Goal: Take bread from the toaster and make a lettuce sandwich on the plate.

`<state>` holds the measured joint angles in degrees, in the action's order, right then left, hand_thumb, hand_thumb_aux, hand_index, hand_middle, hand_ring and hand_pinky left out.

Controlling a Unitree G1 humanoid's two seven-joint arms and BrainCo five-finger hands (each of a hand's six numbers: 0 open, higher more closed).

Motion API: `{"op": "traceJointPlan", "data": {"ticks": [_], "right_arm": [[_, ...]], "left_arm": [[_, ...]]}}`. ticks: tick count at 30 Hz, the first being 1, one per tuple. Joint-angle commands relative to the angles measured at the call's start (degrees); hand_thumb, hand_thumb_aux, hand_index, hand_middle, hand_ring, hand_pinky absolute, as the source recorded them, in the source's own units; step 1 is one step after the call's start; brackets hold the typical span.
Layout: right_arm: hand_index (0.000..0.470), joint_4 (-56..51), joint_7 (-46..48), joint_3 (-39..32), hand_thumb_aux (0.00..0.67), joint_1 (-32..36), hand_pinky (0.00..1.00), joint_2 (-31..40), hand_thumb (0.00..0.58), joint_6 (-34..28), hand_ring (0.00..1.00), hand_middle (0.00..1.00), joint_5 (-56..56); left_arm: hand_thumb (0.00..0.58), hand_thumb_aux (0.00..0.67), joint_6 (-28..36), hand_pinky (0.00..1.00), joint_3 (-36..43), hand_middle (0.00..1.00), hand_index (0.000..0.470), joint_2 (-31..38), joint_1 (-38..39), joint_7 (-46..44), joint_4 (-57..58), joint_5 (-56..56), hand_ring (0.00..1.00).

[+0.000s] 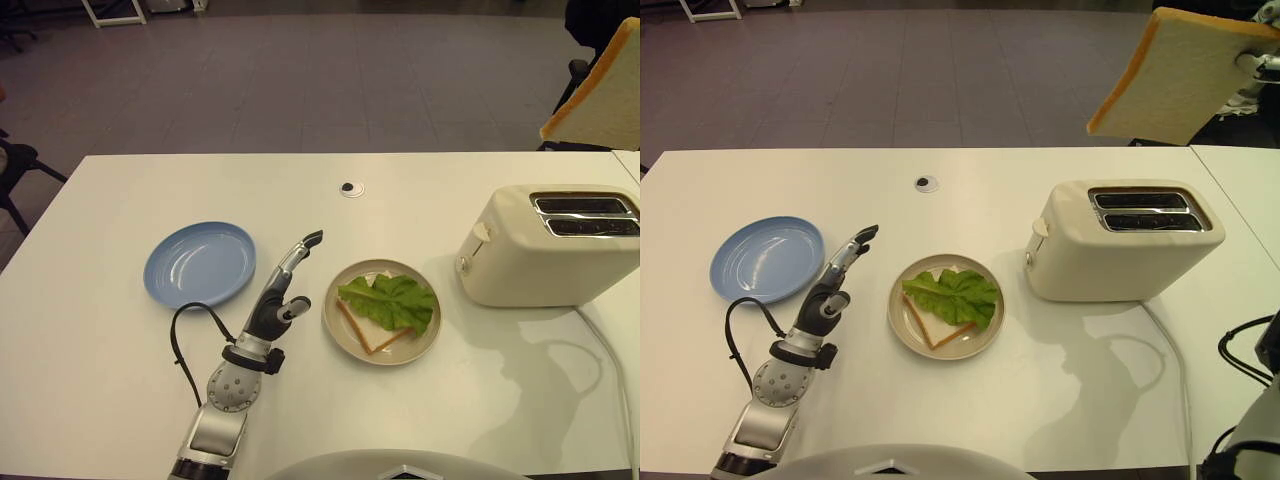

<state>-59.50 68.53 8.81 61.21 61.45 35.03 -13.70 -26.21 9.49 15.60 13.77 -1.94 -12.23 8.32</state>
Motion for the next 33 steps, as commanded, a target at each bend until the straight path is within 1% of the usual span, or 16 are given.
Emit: {"op": "traceJointPlan", "data": {"ticks": [1, 2, 4, 5, 7, 11, 13, 15, 23, 29, 33], "right_arm": [[0.47, 15.8, 15.5, -4.3, 0.67, -4.7, 0.0, -8.8, 0.58, -15.3, 0.0, 0.0, -8.6], [0.47, 20.7, 17.1, -7.0, 0.67, -6.1, 0.0, -11.7, 0.58, -19.7, 0.0, 0.0, -9.3], [0.47, 27.4, 17.3, -12.3, 0.67, -7.5, 0.0, -17.0, 0.58, -26.4, 0.0, 0.0, -8.5], [0.47, 29.7, 16.7, -14.9, 0.67, -7.9, 0.0, -19.1, 0.58, -29.0, 0.0, 0.0, -7.3], [0.47, 30.8, 14.5, -19.9, 0.67, -7.9, 0.0, -23.4, 0.58, -31.7, 0.0, 0.0, -3.3], [0.47, 28.2, 12.3, -26.7, 0.67, -9.1, 0.0, -29.0, 0.58, -31.8, 0.0, 0.0, 4.3], [0.47, 27.3, 11.2, -29.9, 0.67, -11.0, 0.0, -30.3, 0.58, -29.9, 0.0, 0.0, 8.7], [0.47, 26.2, 9.6, -31.5, 0.67, -12.7, 0.0, -31.8, 0.58, -27.5, 0.0, 0.0, 11.7], [0.47, 23.5, 5.8, -31.7, 0.67, -12.8, 0.0, -34.7, 0.58, -24.4, 0.0, 0.0, 16.3], [0.47, 23.1, 6.5, -31.3, 0.67, -12.1, 0.0, -33.9, 0.58, -23.6, 0.0, 0.0, 17.5], [0.47, 22.8, 7.0, -31.1, 0.67, -11.2, 0.0, -33.5, 0.58, -24.2, 0.0, 0.0, 18.3]], "left_arm": [[0.0, 0.0, -0.4, 0.0, -1.0, 0.0, 0.0, -0.7, -0.5, -0.8, 2.9, -0.4, 0.0], [0.0, 0.0, -0.7, 0.0, -1.2, 0.0, 0.0, -0.8, -0.9, -1.1, 3.7, -0.6, 0.0], [0.0, 0.0, -1.6, 0.0, -1.5, 0.0, 0.0, -1.0, -1.9, -1.4, 5.7, -0.6, 0.0], [0.0, 0.0, -2.2, 0.0, -1.5, 0.0, 0.0, -1.1, -2.4, -1.6, 6.8, -0.4, 0.0], [0.0, 0.0, -3.3, 0.0, -1.5, 0.0, 0.0, -1.3, -3.4, -1.8, 8.8, 0.3, 0.0], [0.0, 0.0, -4.7, 0.0, -1.4, 0.0, 0.0, -1.6, -4.3, -2.0, 10.6, 0.7, 0.0], [0.0, 0.0, -5.1, 0.0, -1.3, 0.0, 0.0, -1.8, -4.3, -2.0, 10.7, 0.8, 0.0], [0.0, 0.0, -5.4, 0.0, -1.3, 0.0, 0.0, -1.9, -4.1, -2.1, 10.6, 0.9, 0.0], [0.0, 0.0, -6.1, 0.0, -1.5, 0.0, 0.0, -1.9, -2.5, -2.5, 9.5, 1.2, 0.0], [0.0, 0.0, -6.1, 0.0, -1.4, 0.0, 0.0, -2.0, -2.0, -2.7, 9.0, 1.6, 0.0], [0.0, 0.0, -6.2, 0.0, -1.3, 0.0, 0.0, -2.0, -2.0, -2.9, 9.0, 1.7, 0.0]]}}
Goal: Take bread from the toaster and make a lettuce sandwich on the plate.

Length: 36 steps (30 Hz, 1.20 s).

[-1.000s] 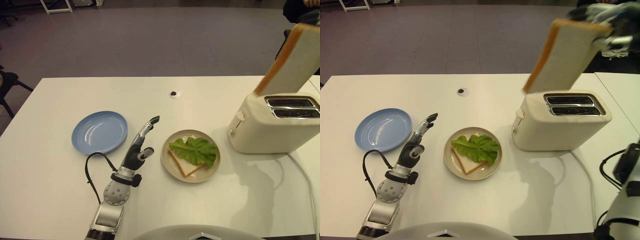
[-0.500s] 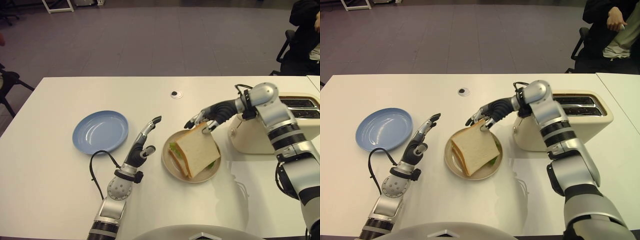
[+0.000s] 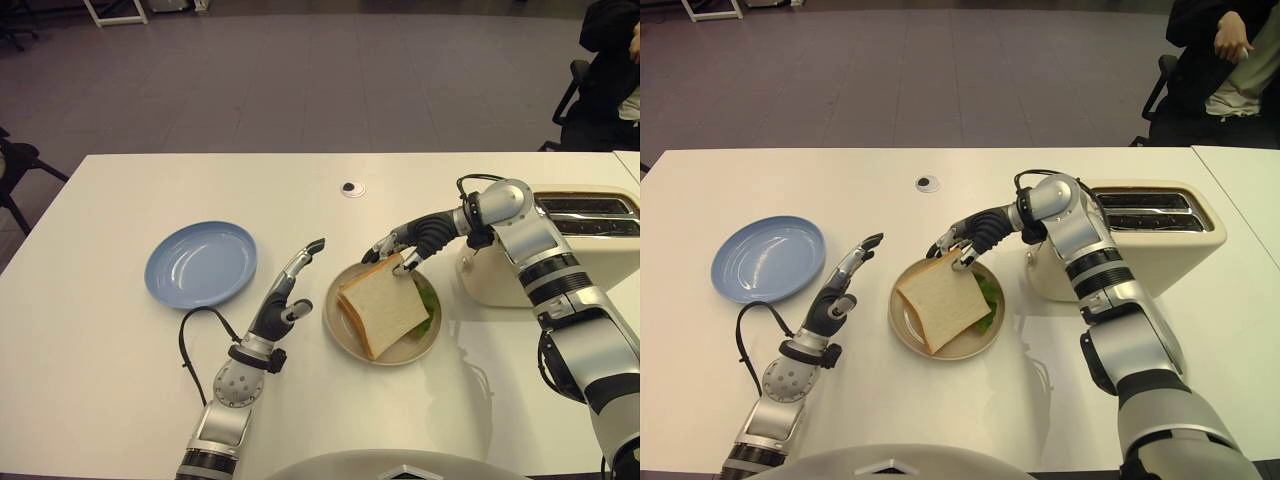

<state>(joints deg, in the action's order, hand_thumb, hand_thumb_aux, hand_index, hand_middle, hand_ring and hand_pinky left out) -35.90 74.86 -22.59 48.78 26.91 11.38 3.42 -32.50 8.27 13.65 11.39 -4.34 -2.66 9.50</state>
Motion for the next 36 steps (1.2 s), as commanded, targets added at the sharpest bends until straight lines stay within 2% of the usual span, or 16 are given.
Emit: {"op": "traceJointPlan", "data": {"ticks": [1, 12, 27, 30, 33, 36], "right_arm": [[0.47, -0.9, 0.8, 0.2, 0.67, 1.4, 0.0, 1.2, 0.58, -0.7, 0.0, 0.0, 1.4], [0.47, -6.5, -0.3, 1.5, 0.67, 5.8, 0.0, 0.9, 0.58, 0.7, 0.0, 0.0, 2.9], [0.47, -10.3, -7.9, -3.1, 0.67, 2.6, 0.0, -3.4, 0.58, 6.6, 0.0, 0.0, 10.8], [0.47, -11.0, -8.9, -4.0, 0.67, 2.0, 0.0, -4.0, 0.58, 7.4, 0.0, 0.0, 11.8], [0.42, -11.9, -10.5, -4.9, 0.599, 1.8, 0.0, -4.6, 0.573, 8.4, 0.0, 0.0, 13.3], [0.389, -12.7, -11.8, -5.2, 0.554, 2.1, 0.0, -4.7, 0.563, 9.2, 0.0, 0.0, 14.1]], "left_arm": [[0.0, 0.0, 0.1, 0.0, -0.1, 0.0, 0.0, -0.1, 0.4, -0.5, -0.6, 0.5, 0.0], [0.0, 0.0, 0.3, 0.0, -0.1, 0.0, 0.0, -0.2, 1.2, -0.8, -1.5, 0.5, 0.0], [0.0, 0.0, 0.2, 0.0, 0.1, 0.0, 0.0, 0.1, 2.2, -0.8, -4.0, 3.5, 0.0], [0.0, 0.0, 0.1, 0.0, 0.5, 0.0, 0.0, 0.3, 2.2, -0.6, -4.6, 6.1, 0.0], [0.0, 0.0, 0.0, 0.0, 1.1, 0.0, 0.0, 1.4, 2.2, 0.5, -6.0, 13.5, 0.0], [0.0, 0.0, -0.3, 0.0, 2.1, 0.0, 0.0, 3.7, 2.1, 2.4, -8.9, 26.3, 0.0]]}}
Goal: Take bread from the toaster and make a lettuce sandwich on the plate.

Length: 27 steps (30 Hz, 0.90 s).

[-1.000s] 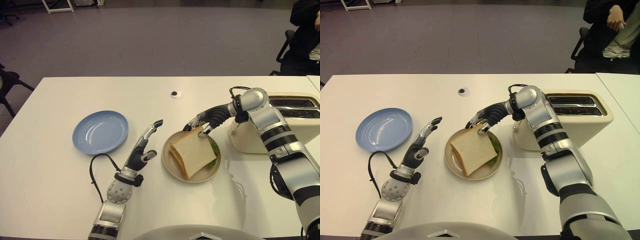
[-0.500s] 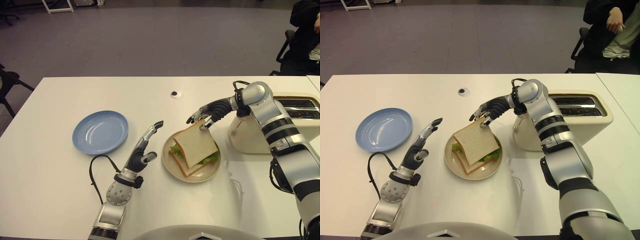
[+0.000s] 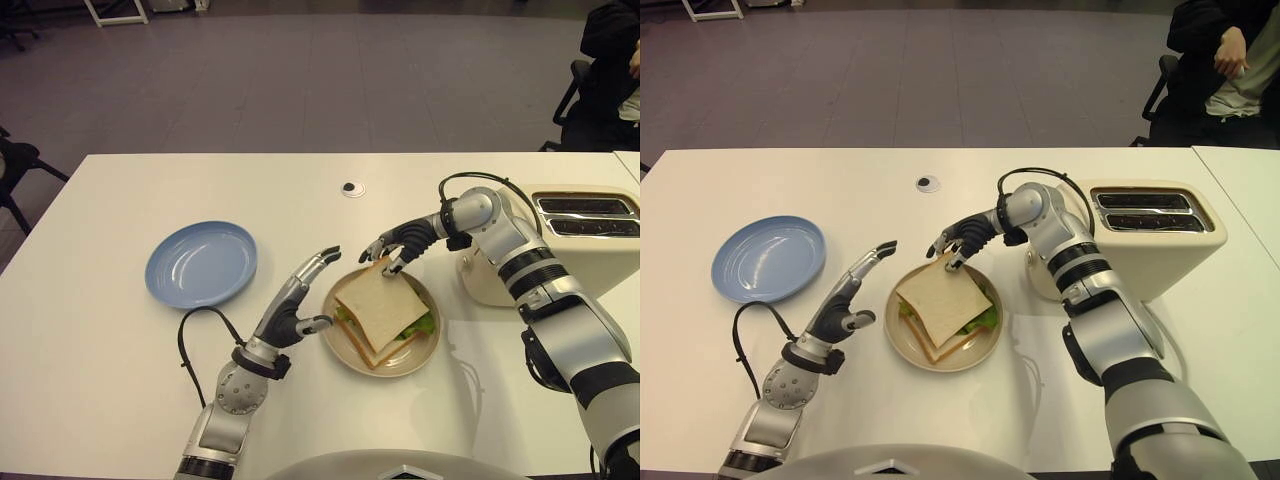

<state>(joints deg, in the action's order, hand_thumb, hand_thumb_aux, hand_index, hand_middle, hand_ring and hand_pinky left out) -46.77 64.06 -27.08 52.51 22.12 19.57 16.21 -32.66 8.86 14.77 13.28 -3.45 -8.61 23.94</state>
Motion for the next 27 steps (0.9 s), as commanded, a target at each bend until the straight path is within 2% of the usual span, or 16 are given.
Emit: {"op": "traceJointPlan", "data": {"ticks": [1, 4, 6, 9, 12, 13, 14, 15, 16, 23, 27], "right_arm": [[0.385, -2.1, -1.1, -0.7, 0.549, -1.6, 0.0, 0.1, 0.561, 1.2, 0.0, 0.0, 1.5], [0.374, -2.4, -1.5, -1.0, 0.533, -1.7, 0.0, -0.1, 0.556, 2.2, 0.0, 0.0, 1.8], [0.369, -1.9, -1.5, -1.1, 0.525, -2.0, 0.0, -0.3, 0.553, 2.6, 0.0, 0.0, 1.8], [0.361, -1.4, -1.4, -1.1, 0.515, -2.1, 0.0, -0.7, 0.549, 2.8, 0.0, 0.0, 1.8], [0.358, -1.0, -1.5, -0.9, 0.51, -2.2, 0.0, -1.0, 0.547, 3.0, 0.0, 0.0, 2.0], [0.343, -0.8, -1.9, -0.8, 0.489, -2.2, 0.0, -1.0, 0.538, 3.1, 0.0, 0.0, 2.1], [0.286, -0.8, -2.9, -0.5, 0.407, -2.1, 0.0, -1.1, 0.491, 3.2, 0.0, 0.0, 2.3], [0.144, -1.0, -4.2, -0.2, 0.205, -1.9, 0.0, -1.2, 0.301, 3.4, 0.0, 0.0, 2.7], [0.0, -1.3, -6.1, 0.1, 0.0, -1.5, 0.0, -1.5, 0.0, 3.6, 0.0, 0.0, 3.1], [0.0, -4.3, -23.3, 4.8, 0.0, 3.2, 0.0, -4.1, 0.0, 3.6, 0.0, 0.0, 3.6], [0.0, 2.9, -23.0, 8.9, 0.0, 0.8, 0.0, -2.2, 0.0, 5.5, 0.0, 0.0, -1.2]], "left_arm": [[0.0, 0.0, 0.1, 0.0, 2.0, 0.0, 0.0, 3.6, 0.0, 2.2, -4.0, 16.9, 0.0], [0.0, 0.0, 1.9, 0.0, 5.8, 0.0, 0.0, 7.1, -1.3, 2.1, -6.2, 32.6, 0.0], [0.0, 0.0, 2.8, 0.0, 9.0, 0.0, 0.0, 8.5, -2.4, 1.0, -6.2, 39.1, 0.0], [0.0, 0.0, 4.0, 0.0, 13.0, 0.0, 0.0, 9.5, -2.8, -0.5, -5.8, 43.7, 0.0], [0.0, 0.0, 5.1, 0.0, 15.4, 0.0, 0.0, 11.3, -2.9, -2.8, -3.2, 44.0, 0.0], [0.0, 0.0, 5.4, 0.0, 15.9, 0.0, 0.0, 12.2, -2.7, -4.2, -2.5, 43.4, 0.0], [0.0, 0.0, 5.6, 0.0, 16.3, 0.0, 0.0, 13.1, -2.5, -5.3, -2.3, 42.7, 0.0], [0.0, 0.0, 5.7, 0.0, 16.7, 0.0, 0.0, 13.8, -2.4, -6.1, -2.3, 42.2, 0.0], [0.0, 0.0, 5.9, 0.0, 17.0, 0.0, 0.0, 14.5, -2.4, -6.8, -2.5, 41.9, 0.0], [0.0, 0.0, 7.0, 0.0, 18.4, 0.0, 0.0, 18.6, -3.0, -7.5, -2.1, 41.9, 0.0], [0.0, 0.0, 7.2, 0.0, 17.4, 0.0, 0.0, 18.4, -4.5, -2.4, -2.3, 41.4, 0.0]]}}
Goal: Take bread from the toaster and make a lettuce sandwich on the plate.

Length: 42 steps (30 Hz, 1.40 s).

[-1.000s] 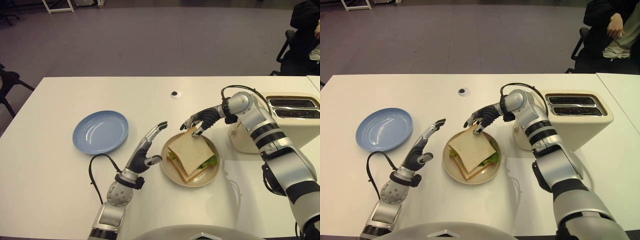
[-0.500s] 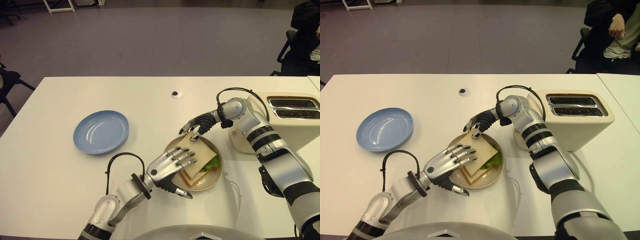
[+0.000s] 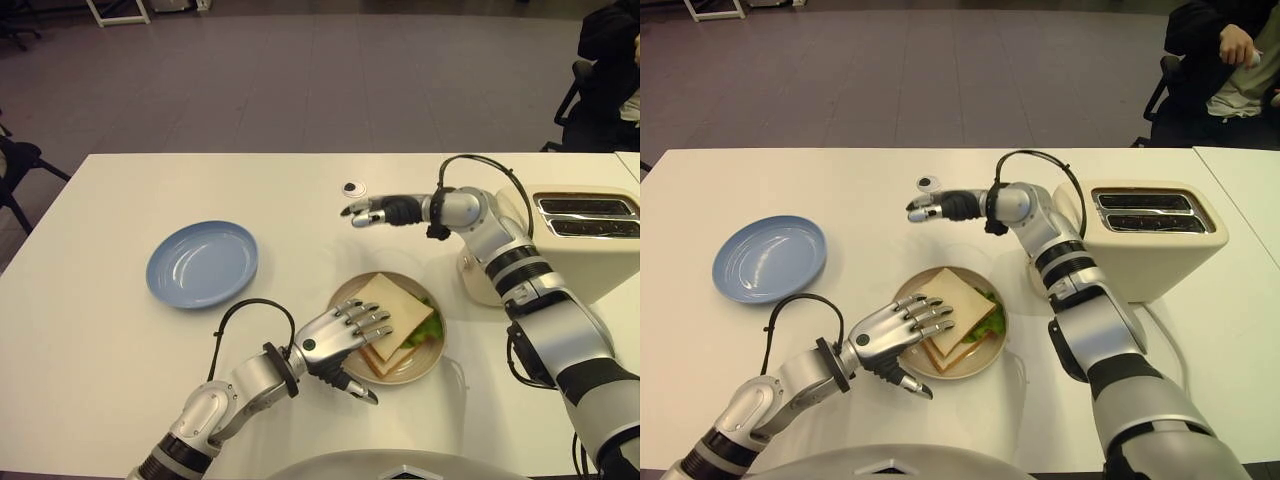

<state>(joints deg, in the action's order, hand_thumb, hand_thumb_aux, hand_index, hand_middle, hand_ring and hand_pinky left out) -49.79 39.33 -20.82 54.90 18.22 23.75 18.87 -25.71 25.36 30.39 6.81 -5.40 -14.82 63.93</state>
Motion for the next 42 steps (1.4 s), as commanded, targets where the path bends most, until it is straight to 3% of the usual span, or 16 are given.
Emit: {"op": "traceJointPlan", "data": {"ticks": [1, 5, 7, 10, 13, 14, 15, 16, 18, 22, 27, 34, 37, 42], "right_arm": [[0.0, 9.9, 3.2, 3.6, 0.0, -3.6, 0.0, 2.8, 0.0, 1.8, 0.0, 0.0, -5.8], [0.0, 34.3, 11.0, 8.7, 0.0, -17.1, 0.0, 10.5, 0.0, 4.2, 0.0, 0.0, -19.9], [0.0, 45.6, 14.7, 11.5, 0.0, -25.7, 0.0, 15.6, 0.0, 4.7, 0.0, 0.0, -27.3], [0.0, 55.3, 18.2, 16.6, 0.0, -38.7, 0.0, 23.3, 0.0, 4.8, 0.0, 0.0, -32.7], [0.0, 59.6, 18.9, 19.9, 0.0, -49.1, 0.0, 29.0, 0.0, 6.6, 0.0, 0.0, -28.6], [0.09, 60.0, 18.8, 19.6, 0.129, -51.6, 0.28, 30.2, 0.201, 8.0, 0.28, 0.28, -25.0], [0.405, 60.6, 18.9, 18.9, 0.578, -54.1, 0.96, 31.2, 0.569, 8.8, 0.96, 0.96, -22.2], [0.47, 61.5, 19.7, 17.5, 0.67, -57.2, 1.0, 32.4, 0.58, 8.9, 1.0, 1.0, -20.6], [0.47, 62.5, 20.2, 14.9, 0.67, -61.5, 1.0, 33.1, 0.58, 9.2, 1.0, 1.0, -17.5], [0.47, 60.0, 15.5, 8.9, 0.67, -62.5, 1.0, 29.4, 0.58, 10.3, 1.0, 1.0, -4.6], [0.47, 55.8, 9.4, 4.3, 0.67, -64.3, 1.0, 27.1, 0.58, 11.1, 1.0, 1.0, 4.3], [0.47, 44.7, -3.1, 1.2, 0.67, -56.3, 1.0, 21.2, 0.58, 10.7, 1.0, 1.0, 12.2], [0.47, 39.2, -8.9, -0.1, 0.67, -50.1, 0.94, 16.0, 0.58, 9.0, 0.94, 0.94, 13.9], [0.468, 27.5, -17.6, -3.9, 0.667, -39.8, 0.94, 7.1, 0.58, 5.9, 0.94, 0.94, 17.4]], "left_arm": [[0.0, 0.0, 0.1, 0.0, 0.3, 0.0, 0.0, 2.3, 1.8, 1.1, 3.3, 0.2, 0.0], [0.0, 0.0, -0.8, 0.0, -4.7, 0.0, 0.0, 0.7, 1.2, 8.1, -1.0, -6.1, 0.0], [0.0, 0.0, -2.1, 0.0, -8.4, 0.0, 0.0, -1.2, 1.4, 10.5, -5.7, -14.7, 0.0], [0.0, 0.0, -3.9, 0.0, -13.2, 0.0, 0.0, -1.2, 4.8, 7.9, -15.4, -38.0, 0.0], [0.0, 0.0, -4.9, 0.0, -17.3, 0.0, 0.0, 6.0, 12.6, 0.6, -17.7, -43.7, 0.0], [0.0, 0.0, -4.9, 0.13, -18.3, 0.13, 0.0, 8.3, 15.2, -2.0, -17.8, -43.5, 0.13], [0.509, 0.436, -4.5, 1.0, -18.4, 1.0, 0.306, 10.5, 17.5, -5.0, -17.8, -43.3, 1.0], [0.58, 0.67, -3.9, 1.0, -17.8, 1.0, 0.47, 12.6, 19.5, -8.3, -17.7, -43.1, 1.0], [0.58, 0.67, -2.7, 1.0, -15.8, 1.0, 0.47, 14.5, 21.2, -13.3, -17.4, -42.0, 1.0], [0.58, 0.67, -0.7, 1.0, -8.9, 1.0, 0.47, 13.0, 18.5, -19.5, -12.9, -32.7, 1.0], [0.58, 0.67, -1.5, 1.0, -0.8, 1.0, 0.47, 7.6, 13.8, -17.9, -4.3, -20.4, 1.0], [0.58, 0.67, -2.8, 1.0, -4.9, 1.0, 0.47, 5.2, 2.8, -4.3, 6.1, -15.9, 1.0], [0.58, 0.67, -1.9, 1.0, -5.5, 1.0, 0.47, 3.1, -2.0, 1.0, 11.7, -14.8, 1.0], [0.58, 0.67, -4.1, 1.0, -3.0, 1.0, 0.47, -0.6, -13.5, 9.0, 29.6, -14.0, 1.0]]}}
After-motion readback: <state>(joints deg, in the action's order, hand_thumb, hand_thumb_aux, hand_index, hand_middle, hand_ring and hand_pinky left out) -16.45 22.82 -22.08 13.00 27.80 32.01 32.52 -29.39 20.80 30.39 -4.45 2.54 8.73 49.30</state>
